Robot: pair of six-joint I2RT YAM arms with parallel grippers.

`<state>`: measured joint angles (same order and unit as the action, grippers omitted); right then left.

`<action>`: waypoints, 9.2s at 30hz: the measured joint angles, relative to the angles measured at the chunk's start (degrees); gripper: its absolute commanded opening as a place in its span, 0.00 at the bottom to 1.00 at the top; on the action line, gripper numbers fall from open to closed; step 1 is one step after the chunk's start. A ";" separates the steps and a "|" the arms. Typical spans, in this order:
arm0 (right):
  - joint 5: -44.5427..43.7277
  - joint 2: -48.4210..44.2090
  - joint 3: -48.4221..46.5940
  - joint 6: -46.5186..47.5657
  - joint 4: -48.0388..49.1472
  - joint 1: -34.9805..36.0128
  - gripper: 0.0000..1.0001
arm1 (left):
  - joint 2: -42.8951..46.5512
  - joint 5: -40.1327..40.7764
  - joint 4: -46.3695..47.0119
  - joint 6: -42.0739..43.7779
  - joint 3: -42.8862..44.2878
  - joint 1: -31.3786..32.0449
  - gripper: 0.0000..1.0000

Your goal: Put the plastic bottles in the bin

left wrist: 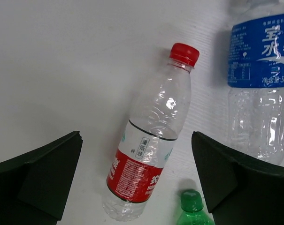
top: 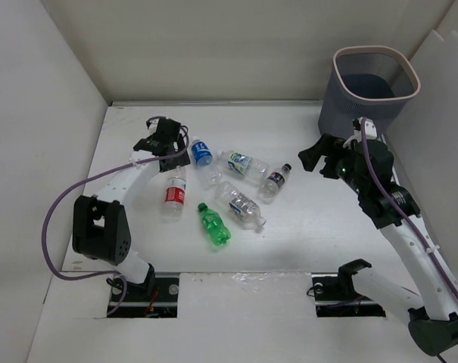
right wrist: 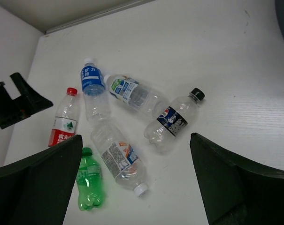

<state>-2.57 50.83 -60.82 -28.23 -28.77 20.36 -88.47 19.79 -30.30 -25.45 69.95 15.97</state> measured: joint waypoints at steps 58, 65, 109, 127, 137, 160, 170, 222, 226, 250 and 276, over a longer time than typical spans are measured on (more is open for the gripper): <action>44.98 42.16 -10.97 -8.33 66.62 21.75 1.00 | 20.96 -65.40 40.72 -5.90 -1.68 -1.81 0.00; 48.26 52.09 -17.66 -18.18 76.83 23.23 0.19 | 21.92 -68.70 46.71 -7.17 -4.00 -1.88 0.49; 16.79 59.82 -50.47 -11.98 26.97 -39.04 1.00 | 20.79 -42.18 38.95 -10.29 -3.89 -4.46 1.00; 7.02 51.54 -55.91 -4.98 9.42 -34.29 1.00 | -9.60 -33.09 23.71 -13.44 6.86 -4.31 1.00; 7.96 28.11 -30.62 0.20 8.31 -20.81 1.00 | -22.27 -24.61 14.25 -15.61 18.73 -1.22 0.99; 12.22 19.54 -13.25 0.39 11.74 -15.63 1.00 | -31.04 -17.07 13.68 -21.66 18.36 -0.94 0.02; 16.48 19.71 -11.17 0.46 16.15 -6.38 1.00 | -17.70 -4.98 7.26 -20.02 14.82 -0.20 0.00; 13.57 27.85 -12.04 5.07 33.46 19.41 0.00 | 5.73 -50.82 43.30 -9.88 16.09 12.57 1.00; 15.74 28.22 -12.37 5.53 32.46 14.62 0.00 | 5.68 -47.78 42.71 -11.21 16.15 12.92 1.00; 11.65 64.04 -64.24 1.99 5.01 -32.83 1.00 | 21.44 -17.94 19.06 -16.28 -11.63 13.29 1.00; 5.46 34.29 -35.43 3.02 8.61 -16.00 1.00 | 26.53 -18.34 13.86 -38.60 -36.11 17.55 1.00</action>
<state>2.90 85.12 -96.25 -25.21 -20.16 4.36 -61.93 1.45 -16.45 -64.05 33.85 33.52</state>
